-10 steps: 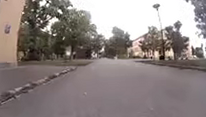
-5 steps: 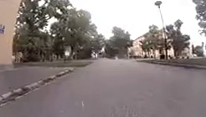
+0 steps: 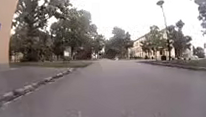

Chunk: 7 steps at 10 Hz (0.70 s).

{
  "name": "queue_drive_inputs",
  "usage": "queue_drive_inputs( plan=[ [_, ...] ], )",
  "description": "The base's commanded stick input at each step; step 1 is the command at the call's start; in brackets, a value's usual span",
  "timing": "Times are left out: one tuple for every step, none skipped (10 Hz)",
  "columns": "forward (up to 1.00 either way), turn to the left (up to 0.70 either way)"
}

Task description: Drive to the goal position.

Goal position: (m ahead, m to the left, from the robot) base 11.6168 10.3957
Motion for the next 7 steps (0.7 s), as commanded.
queue_drive_inputs(
  plan=[
    [0.70, 0.00],
    [0.70, 0.00],
    [0.70, 0.00],
    [0.70, 0.00],
    [0.70, 0.00],
    [0.70, -0.03],
    [0.70, -0.07]
  ],
)
